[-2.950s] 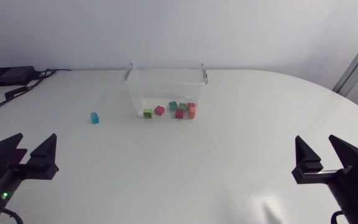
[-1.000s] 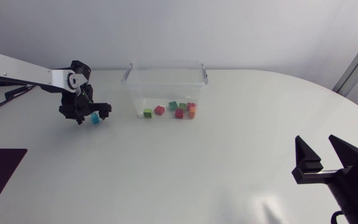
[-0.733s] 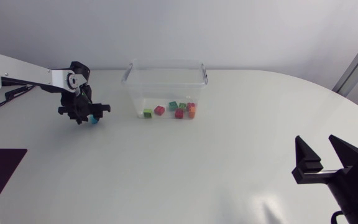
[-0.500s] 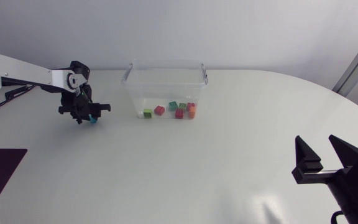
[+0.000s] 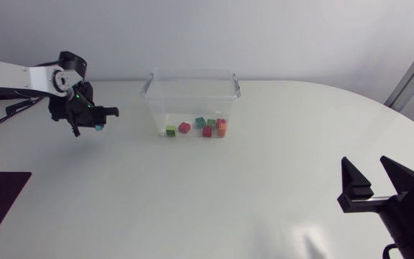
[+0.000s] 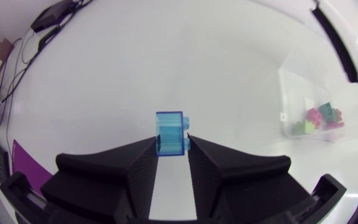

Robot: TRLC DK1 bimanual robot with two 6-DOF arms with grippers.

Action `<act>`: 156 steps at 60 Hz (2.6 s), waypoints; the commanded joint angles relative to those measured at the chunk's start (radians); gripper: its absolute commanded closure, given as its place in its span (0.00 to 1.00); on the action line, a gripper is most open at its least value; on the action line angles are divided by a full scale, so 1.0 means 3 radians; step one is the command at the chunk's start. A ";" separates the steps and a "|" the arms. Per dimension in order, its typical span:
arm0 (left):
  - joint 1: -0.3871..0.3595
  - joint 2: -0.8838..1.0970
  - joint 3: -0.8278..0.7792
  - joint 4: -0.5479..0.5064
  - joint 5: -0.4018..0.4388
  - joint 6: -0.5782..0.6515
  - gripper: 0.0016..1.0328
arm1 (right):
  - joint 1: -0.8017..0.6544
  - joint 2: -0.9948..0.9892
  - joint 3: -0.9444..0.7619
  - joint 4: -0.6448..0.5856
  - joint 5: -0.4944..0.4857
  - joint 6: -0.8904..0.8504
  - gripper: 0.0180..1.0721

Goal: Place the duplo bricks in the container

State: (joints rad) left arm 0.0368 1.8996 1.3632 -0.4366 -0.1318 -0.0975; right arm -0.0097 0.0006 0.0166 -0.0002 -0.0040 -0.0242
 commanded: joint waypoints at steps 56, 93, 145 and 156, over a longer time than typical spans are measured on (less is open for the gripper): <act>-0.1314 -0.0999 0.0048 -0.0094 0.0143 0.0049 0.77 | -0.0029 -0.0017 -0.0055 -0.0020 -0.0017 -0.0037 0.05; -0.1268 -0.0922 0.0222 0.0029 -0.0317 0.0064 0.03 | -0.0034 -0.0017 -0.0055 -0.0020 -0.0017 -0.0037 0.05; -0.0082 -0.4619 -0.2555 0.0479 0.0306 0.0458 0.03 | -0.0034 -0.0017 -0.0055 -0.0025 -0.0017 -0.0037 0.05; 0.0076 -0.5283 -0.2976 0.0417 0.0405 0.0446 0.03 | -0.0031 -0.0016 -0.0055 -0.0019 -0.0016 -0.0031 0.05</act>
State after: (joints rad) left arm 0.0505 0.3538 0.5270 -0.3149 -0.0246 0.0273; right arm -0.0097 0.0006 0.0166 -0.0002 -0.0040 -0.0242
